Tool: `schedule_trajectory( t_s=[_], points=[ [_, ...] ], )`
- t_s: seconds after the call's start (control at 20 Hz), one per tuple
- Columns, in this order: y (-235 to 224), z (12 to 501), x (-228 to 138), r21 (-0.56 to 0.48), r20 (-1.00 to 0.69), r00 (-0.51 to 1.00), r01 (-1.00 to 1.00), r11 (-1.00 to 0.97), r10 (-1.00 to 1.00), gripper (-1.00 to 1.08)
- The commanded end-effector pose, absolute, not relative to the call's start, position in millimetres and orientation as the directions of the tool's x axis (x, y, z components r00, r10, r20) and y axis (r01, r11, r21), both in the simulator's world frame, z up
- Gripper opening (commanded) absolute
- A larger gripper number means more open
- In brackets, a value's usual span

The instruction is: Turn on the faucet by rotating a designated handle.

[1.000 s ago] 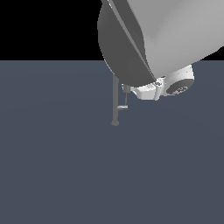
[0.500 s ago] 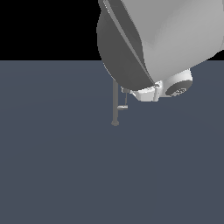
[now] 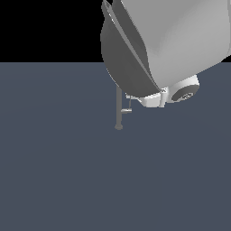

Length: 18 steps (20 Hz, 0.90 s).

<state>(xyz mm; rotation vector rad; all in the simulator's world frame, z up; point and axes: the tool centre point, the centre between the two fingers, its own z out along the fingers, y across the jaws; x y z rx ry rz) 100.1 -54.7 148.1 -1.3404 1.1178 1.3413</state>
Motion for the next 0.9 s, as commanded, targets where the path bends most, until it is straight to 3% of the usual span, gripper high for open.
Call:
schedule_trajectory(
  t_s=[0.0,0.85],
  points=[
    [-55.0,148.7,98.8,0.0,-1.0,0.0,-0.984,-0.18,0.001,-1.0],
    [-59.9,158.3,72.2,0.001,-1.0,-0.001,-0.984,-0.18,0.0,-1.0]
  ],
)
